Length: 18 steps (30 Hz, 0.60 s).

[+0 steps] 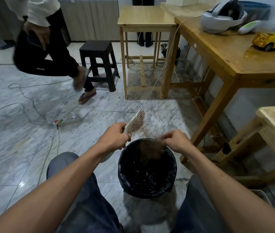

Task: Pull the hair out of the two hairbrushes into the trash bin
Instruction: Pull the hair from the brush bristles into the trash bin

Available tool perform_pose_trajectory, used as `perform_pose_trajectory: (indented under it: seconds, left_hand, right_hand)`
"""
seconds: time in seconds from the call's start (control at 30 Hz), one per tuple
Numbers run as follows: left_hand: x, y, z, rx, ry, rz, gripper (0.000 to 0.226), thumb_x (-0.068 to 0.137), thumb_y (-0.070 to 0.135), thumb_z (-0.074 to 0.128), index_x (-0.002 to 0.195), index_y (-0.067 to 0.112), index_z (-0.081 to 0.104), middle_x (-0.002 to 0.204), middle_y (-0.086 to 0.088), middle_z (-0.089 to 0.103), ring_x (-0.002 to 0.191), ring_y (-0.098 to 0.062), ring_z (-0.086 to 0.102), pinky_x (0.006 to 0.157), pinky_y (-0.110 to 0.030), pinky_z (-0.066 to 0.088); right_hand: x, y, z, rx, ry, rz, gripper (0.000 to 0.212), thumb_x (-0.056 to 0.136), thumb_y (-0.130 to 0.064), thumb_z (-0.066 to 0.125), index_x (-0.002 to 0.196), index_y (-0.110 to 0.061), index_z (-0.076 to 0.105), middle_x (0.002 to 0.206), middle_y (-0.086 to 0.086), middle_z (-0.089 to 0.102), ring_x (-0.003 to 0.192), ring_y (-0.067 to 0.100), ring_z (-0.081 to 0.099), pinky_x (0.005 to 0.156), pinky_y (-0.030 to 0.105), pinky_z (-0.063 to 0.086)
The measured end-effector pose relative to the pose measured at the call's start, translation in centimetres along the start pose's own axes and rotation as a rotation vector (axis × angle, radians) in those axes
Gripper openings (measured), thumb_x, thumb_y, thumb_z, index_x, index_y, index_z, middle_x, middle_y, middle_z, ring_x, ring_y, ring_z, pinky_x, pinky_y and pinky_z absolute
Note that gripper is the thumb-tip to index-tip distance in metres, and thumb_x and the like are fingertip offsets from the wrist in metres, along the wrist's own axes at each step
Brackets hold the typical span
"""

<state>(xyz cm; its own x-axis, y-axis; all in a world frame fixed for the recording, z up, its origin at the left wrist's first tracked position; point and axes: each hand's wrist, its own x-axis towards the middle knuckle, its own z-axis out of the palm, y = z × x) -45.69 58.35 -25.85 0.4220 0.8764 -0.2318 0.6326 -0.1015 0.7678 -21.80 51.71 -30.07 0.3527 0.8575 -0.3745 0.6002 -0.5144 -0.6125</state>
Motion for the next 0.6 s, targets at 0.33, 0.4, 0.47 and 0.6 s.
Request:
perform_pose_trajectory:
  seconds: [0.33, 0.4, 0.47, 0.6]
  left_hand:
    - [-0.4, 0.2, 1.1, 0.161, -0.047, -0.002, 0.027, 0.077, 0.019, 0.067, 0.101, 0.022, 0.055, 0.092, -0.005, 0.067, 0.082, -0.022, 0.064, 0.067, -0.04, 0.053]
    - [-0.3, -0.3, 0.8, 0.192, -0.003, -0.024, 0.012, 0.081, 0.018, 0.061, 0.088, 0.02, 0.051, 0.088, -0.01, 0.066, 0.082, -0.029, 0.066, 0.073, -0.047, 0.055]
    - [-0.3, -0.7, 0.6, 0.201, 0.026, -0.016, 0.015, 0.084, 0.022, 0.061, 0.079, 0.016, 0.048, 0.085, -0.013, 0.067, 0.08, -0.032, 0.068, 0.073, -0.05, 0.055]
    - [-0.1, -1.7, 0.7, 0.265, 0.053, -0.001, 0.034, 0.09, 0.032, 0.061, 0.07, 0.011, 0.044, 0.083, -0.023, 0.067, 0.076, -0.036, 0.067, 0.057, -0.037, 0.043]
  right_hand:
    - [-0.6, -2.8, 1.6, 0.487, -0.139, -0.168, 0.025, 0.089, -0.024, 0.08, 0.103, -0.004, 0.08, 0.053, -0.011, 0.064, 0.04, -0.003, 0.052, 0.042, 0.013, 0.039]
    - [-0.2, -2.5, 1.9, 0.517, -0.081, -0.153, 0.016, 0.089, -0.018, 0.079, 0.094, -0.003, 0.08, 0.049, -0.011, 0.064, 0.041, -0.004, 0.053, 0.043, 0.011, 0.039]
    - [0.1, -1.9, 2.0, 0.466, -0.044, -0.17, 0.011, 0.088, -0.021, 0.08, 0.083, -0.012, 0.079, 0.046, -0.013, 0.062, 0.042, -0.003, 0.052, 0.045, 0.012, 0.038]
    - [0.5, -0.8, 1.7, 0.355, -0.025, -0.171, 0.015, 0.087, -0.029, 0.081, 0.076, -0.02, 0.08, 0.047, -0.016, 0.062, 0.043, -0.007, 0.052, 0.048, 0.013, 0.038]
